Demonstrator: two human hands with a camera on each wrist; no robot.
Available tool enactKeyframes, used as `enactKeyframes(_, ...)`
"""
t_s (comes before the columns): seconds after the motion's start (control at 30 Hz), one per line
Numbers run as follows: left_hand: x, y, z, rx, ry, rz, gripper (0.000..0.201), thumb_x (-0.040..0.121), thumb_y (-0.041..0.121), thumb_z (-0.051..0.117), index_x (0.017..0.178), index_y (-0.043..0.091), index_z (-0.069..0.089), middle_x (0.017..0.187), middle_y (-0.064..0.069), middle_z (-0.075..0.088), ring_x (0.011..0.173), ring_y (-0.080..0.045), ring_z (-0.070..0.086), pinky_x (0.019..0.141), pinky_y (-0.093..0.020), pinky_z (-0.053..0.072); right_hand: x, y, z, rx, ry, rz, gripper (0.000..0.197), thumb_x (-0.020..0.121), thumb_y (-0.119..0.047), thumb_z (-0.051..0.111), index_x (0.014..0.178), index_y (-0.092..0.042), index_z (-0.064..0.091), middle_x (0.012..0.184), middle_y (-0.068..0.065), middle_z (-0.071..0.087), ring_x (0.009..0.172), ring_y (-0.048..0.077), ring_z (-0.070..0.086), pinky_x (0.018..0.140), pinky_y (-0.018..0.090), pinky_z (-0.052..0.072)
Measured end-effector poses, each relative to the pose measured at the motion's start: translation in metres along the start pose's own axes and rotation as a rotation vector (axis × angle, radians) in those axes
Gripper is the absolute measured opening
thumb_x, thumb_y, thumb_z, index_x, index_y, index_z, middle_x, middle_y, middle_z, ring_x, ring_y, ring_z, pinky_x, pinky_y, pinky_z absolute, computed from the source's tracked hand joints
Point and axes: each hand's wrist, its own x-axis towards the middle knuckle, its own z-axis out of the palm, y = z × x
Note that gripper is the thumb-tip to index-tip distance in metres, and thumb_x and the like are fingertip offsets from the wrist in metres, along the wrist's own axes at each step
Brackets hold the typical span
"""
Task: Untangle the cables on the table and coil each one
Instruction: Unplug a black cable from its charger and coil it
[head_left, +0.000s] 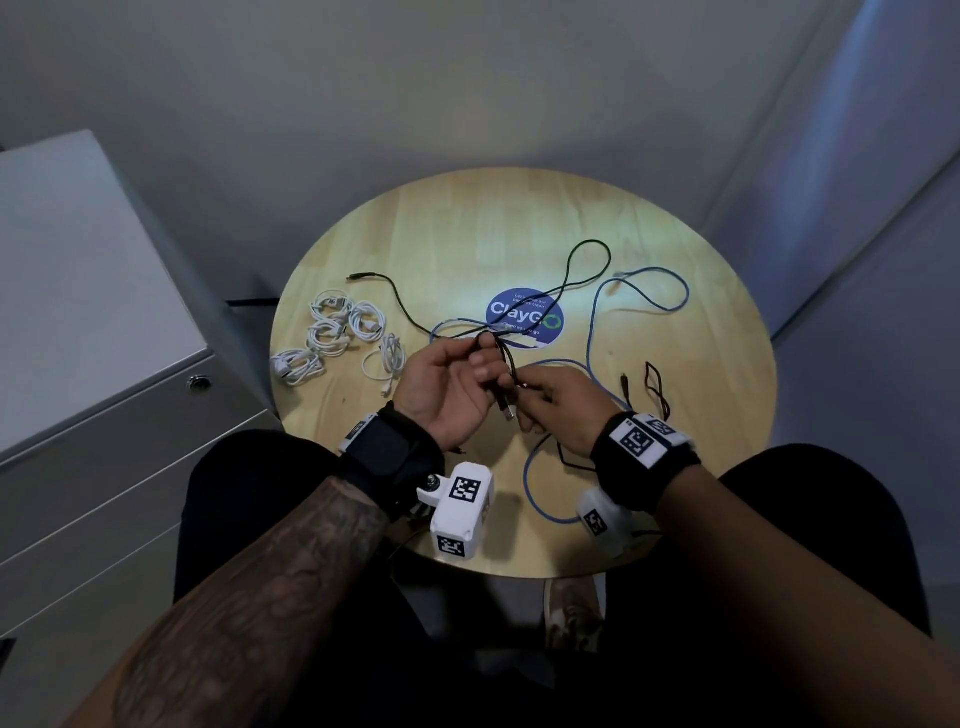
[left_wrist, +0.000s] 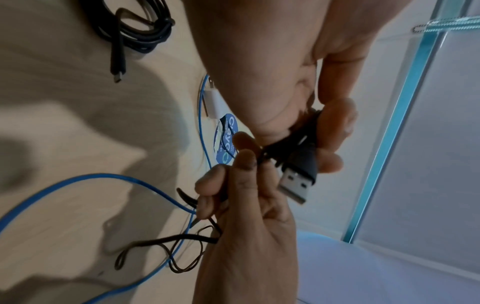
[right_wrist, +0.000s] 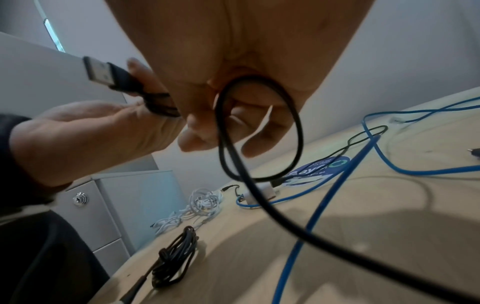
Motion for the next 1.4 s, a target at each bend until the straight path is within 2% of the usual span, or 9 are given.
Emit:
enactKeyframes(0.13, 0.005, 0.005, -0.003, -0.052, 0.093, 0.124, 0.021, 0.096, 0.009, 0.035, 0.091, 0.003, 0.055, 0.069, 0.001, 0.042, 0.057, -0.013, 0.045, 0.073, -0.029, 0.045, -0.006, -0.002, 0.003, -0.031, -0.103, 0.014, 0.021, 0.098, -0.021, 0.054, 0.078, -0.021, 0.058, 0.067, 0.001, 0.070, 0.063, 0.024, 0.066, 0.068, 0.043, 0.056)
enactKeyframes(0.33, 0.016, 0.008, -0.013, 0.111, 0.263, 0.352, 0.026, 0.102, 0.003, 0.030, 0.091, 0.001, 0.054, 0.061, -0.002, 0.058, 0.057, -0.014, 0.059, 0.066, -0.028, 0.055, -0.019, -0.008, 0.011, -0.295, -0.218, -0.067, 0.026, 0.096, -0.037, 0.053, 0.089, -0.014, 0.060, 0.069, 0.002, 0.068, 0.067, 0.022, 0.065, 0.071, 0.040, 0.054)
enactKeyframes(0.5, 0.019, -0.001, -0.026, 0.603, 0.324, 0.443, 0.024, 0.100, -0.002, 0.041, 0.085, 0.000, 0.059, 0.070, -0.003, 0.062, 0.060, -0.016, 0.062, 0.069, -0.027, 0.054, -0.020, -0.012, -0.008, -0.183, -0.009, -0.171, 0.019, 0.092, -0.036, 0.060, 0.092, -0.020, 0.071, 0.072, 0.000, 0.064, 0.068, 0.016, 0.057, 0.068, 0.035, 0.049)
enactKeyframes(0.7, 0.009, -0.025, -0.007, 1.185, 0.092, 0.193, 0.031, 0.105, 0.013, 0.040, 0.093, -0.002, 0.063, 0.066, -0.006, 0.058, 0.059, -0.020, 0.056, 0.059, -0.028, 0.047, -0.009, -0.006, -0.040, -0.173, 0.374, -0.272, 0.007, 0.087, -0.019, 0.072, 0.092, -0.020, 0.077, 0.073, -0.014, 0.057, 0.069, 0.000, 0.054, 0.067, 0.016, 0.039)
enactKeyframes(0.9, 0.005, -0.017, 0.012, 0.710, 0.020, -0.034, 0.032, 0.102, 0.017, 0.034, 0.079, 0.006, 0.055, 0.056, 0.001, 0.035, 0.048, -0.014, 0.035, 0.058, -0.029, 0.042, -0.002, 0.004, -0.032, -0.020, 0.412, -0.069, 0.018, 0.094, -0.026, 0.064, 0.108, -0.025, 0.075, 0.082, -0.020, 0.060, 0.077, -0.012, 0.056, 0.070, 0.006, 0.037)
enactKeyframes(1.0, 0.005, -0.009, 0.007, 0.354, -0.006, -0.084, 0.030, 0.102, 0.024, 0.035, 0.081, 0.011, 0.051, 0.057, 0.006, 0.033, 0.047, -0.010, 0.035, 0.057, -0.026, 0.041, 0.000, 0.002, -0.026, 0.155, 0.346, 0.025, 0.019, 0.098, -0.027, 0.058, 0.096, -0.016, 0.074, 0.061, -0.008, 0.051, 0.054, 0.005, 0.048, 0.058, 0.019, 0.046)
enactKeyframes(1.13, 0.003, 0.008, 0.002, 0.020, -0.036, 0.016, 0.032, 0.104, 0.024, 0.031, 0.082, 0.012, 0.051, 0.059, 0.006, 0.036, 0.050, -0.008, 0.037, 0.058, -0.023, 0.044, -0.002, 0.002, -0.022, 0.558, 0.268, 0.164, 0.028, 0.103, -0.023, 0.049, 0.088, -0.006, 0.065, 0.051, -0.003, 0.032, 0.042, 0.016, 0.037, 0.048, 0.029, 0.047)
enactKeyframes(1.3, 0.003, 0.033, 0.002, -0.159, 0.001, 0.195, 0.030, 0.105, 0.019, 0.031, 0.086, 0.009, 0.052, 0.065, 0.004, 0.040, 0.055, -0.010, 0.042, 0.064, -0.026, 0.050, -0.007, -0.004, 0.000, 0.535, 0.145, 0.219, 0.025, 0.104, -0.027, 0.042, 0.091, -0.018, 0.061, 0.052, -0.011, 0.031, 0.049, 0.012, 0.018, 0.051, 0.028, 0.012)
enactKeyframes(1.4, -0.001, 0.039, 0.001, -0.188, 0.032, 0.252, 0.027, 0.103, 0.015, 0.033, 0.089, 0.005, 0.054, 0.069, 0.002, 0.044, 0.058, -0.011, 0.047, 0.071, -0.027, 0.051, -0.008, -0.010, 0.003, 0.361, 0.181, 0.146, 0.020, 0.102, -0.021, 0.048, 0.093, -0.014, 0.064, 0.057, -0.014, 0.052, 0.049, 0.008, 0.035, 0.048, 0.022, 0.027)
